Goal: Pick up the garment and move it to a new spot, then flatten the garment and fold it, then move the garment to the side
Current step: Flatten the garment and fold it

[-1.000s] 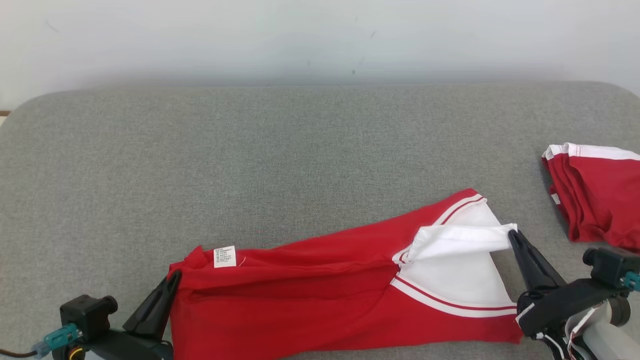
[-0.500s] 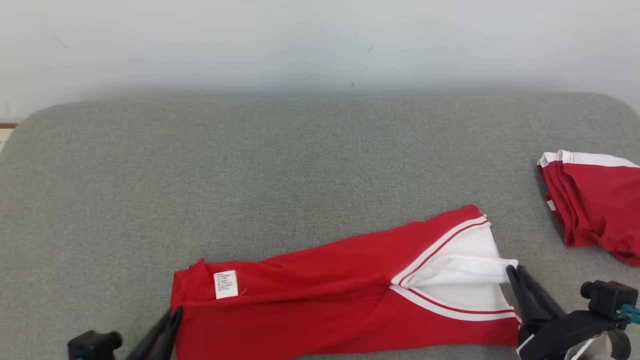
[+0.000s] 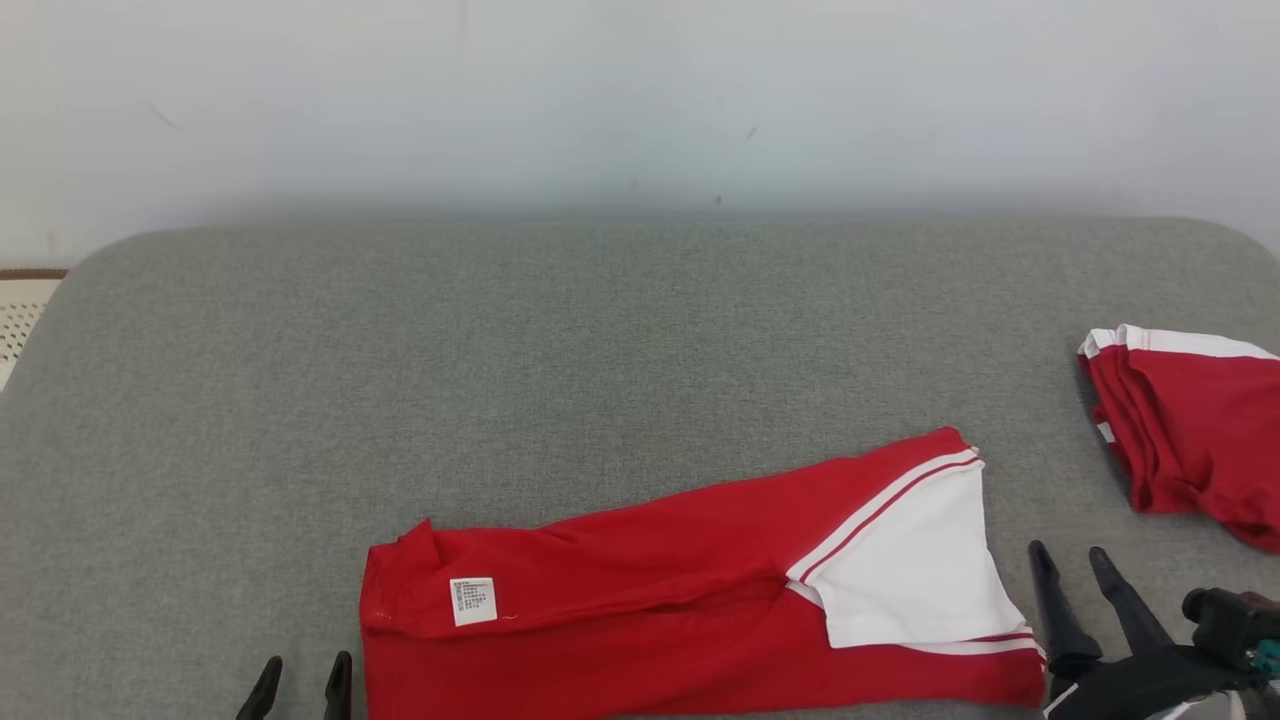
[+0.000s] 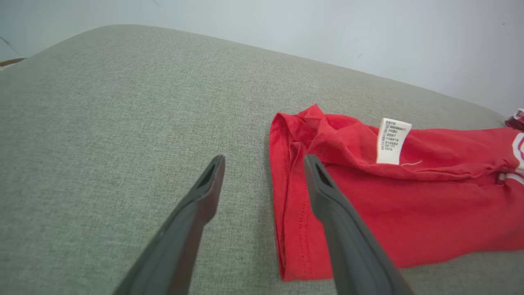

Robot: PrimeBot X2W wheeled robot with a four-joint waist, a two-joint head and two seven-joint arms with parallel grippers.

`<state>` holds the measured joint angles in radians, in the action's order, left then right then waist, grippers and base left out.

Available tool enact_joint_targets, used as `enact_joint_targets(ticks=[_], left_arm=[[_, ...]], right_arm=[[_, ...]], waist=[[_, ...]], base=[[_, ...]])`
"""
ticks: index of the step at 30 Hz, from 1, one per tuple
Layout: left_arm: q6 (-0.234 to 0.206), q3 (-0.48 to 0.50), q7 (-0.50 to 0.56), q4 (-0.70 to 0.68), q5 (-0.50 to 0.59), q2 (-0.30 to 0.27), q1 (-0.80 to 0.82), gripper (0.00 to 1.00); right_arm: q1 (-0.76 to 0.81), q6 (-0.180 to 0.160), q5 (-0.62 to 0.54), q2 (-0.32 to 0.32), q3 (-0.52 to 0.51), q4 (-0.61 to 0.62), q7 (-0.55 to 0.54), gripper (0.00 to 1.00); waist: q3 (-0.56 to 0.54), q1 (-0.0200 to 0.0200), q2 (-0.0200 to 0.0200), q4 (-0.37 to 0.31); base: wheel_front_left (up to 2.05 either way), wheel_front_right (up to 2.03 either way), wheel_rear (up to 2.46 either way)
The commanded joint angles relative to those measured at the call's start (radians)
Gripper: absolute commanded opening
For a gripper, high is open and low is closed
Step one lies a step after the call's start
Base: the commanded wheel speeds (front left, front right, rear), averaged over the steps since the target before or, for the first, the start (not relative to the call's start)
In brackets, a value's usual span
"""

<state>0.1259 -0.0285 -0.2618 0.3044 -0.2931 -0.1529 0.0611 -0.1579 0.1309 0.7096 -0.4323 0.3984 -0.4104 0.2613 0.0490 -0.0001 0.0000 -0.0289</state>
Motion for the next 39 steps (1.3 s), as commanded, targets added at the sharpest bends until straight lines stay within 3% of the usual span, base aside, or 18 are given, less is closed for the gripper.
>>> enact_joint_targets(ticks=[1,8,17,23,29,30,31,32,33,39], left_arm=[[0.002,0.014,-0.004,-0.009,0.026,0.011,-0.011,1.00],[0.003,0.044,-0.004,-0.025,0.073,0.048,-0.002,1.00],[0.004,0.032,-0.004,-0.039,0.075,0.065,0.016,1.00],[0.004,0.033,-0.004,-0.044,0.075,0.073,0.018,1.00],[0.004,0.035,-0.004,-0.054,0.075,0.072,0.020,1.00],[0.004,0.036,-0.004,-0.056,0.076,0.071,0.019,1.00],[0.004,0.034,-0.004,-0.058,0.077,0.071,0.019,1.00],[0.004,0.033,-0.004,-0.059,0.077,0.071,0.018,1.00],[0.004,0.030,-0.004,-0.059,0.077,0.071,0.019,1.00],[0.004,0.022,-0.004,-0.063,0.077,0.072,0.018,1.00]], right_arm=[[-0.020,-0.001,-0.018,0.009,-0.003,-0.015,0.004,1.00],[-0.070,-0.001,-0.075,0.038,-0.006,-0.111,0.004,1.00],[-0.145,-0.001,-0.053,0.056,0.027,-0.291,0.004,1.00],[-0.169,0.000,0.018,0.069,0.116,-0.389,-0.006,1.00],[-0.181,0.006,0.110,0.079,0.260,-0.364,-0.012,1.00],[-0.183,0.006,0.127,0.075,0.280,-0.360,-0.012,0.93],[-0.186,0.006,0.139,0.068,0.299,-0.358,-0.012,0.47],[-0.188,0.006,0.151,0.062,0.311,-0.358,-0.012,0.31],[-0.195,0.006,0.163,0.055,0.323,-0.359,-0.011,0.02],[-0.247,-0.002,0.166,-0.009,0.269,-0.364,-0.002,0.00]], waist=[[0.005,0.0001,0.0000,0.010],[0.027,0.0001,0.0000,0.046],[0.068,0.0001,0.0000,0.111],[0.083,0.0001,0.0000,0.135],[0.088,0.0001,0.0000,0.141],[0.087,0.0001,0.0000,0.141],[0.086,0.0001,0.0000,0.141],[0.085,0.0001,0.0000,0.141],[0.084,0.0001,0.0000,0.141],[0.079,0.0001,0.0000,0.132]], base=[[0.00,0.00,0.00],[0.00,0.00,0.00],[0.00,0.00,0.00],[0.00,0.00,0.00],[0.00,0.00,0.00],[0.00,0.00,0.00],[0.00,0.00,0.00],[0.00,0.00,0.00],[0.00,0.00,0.00],[0.00,0.00,0.00]])
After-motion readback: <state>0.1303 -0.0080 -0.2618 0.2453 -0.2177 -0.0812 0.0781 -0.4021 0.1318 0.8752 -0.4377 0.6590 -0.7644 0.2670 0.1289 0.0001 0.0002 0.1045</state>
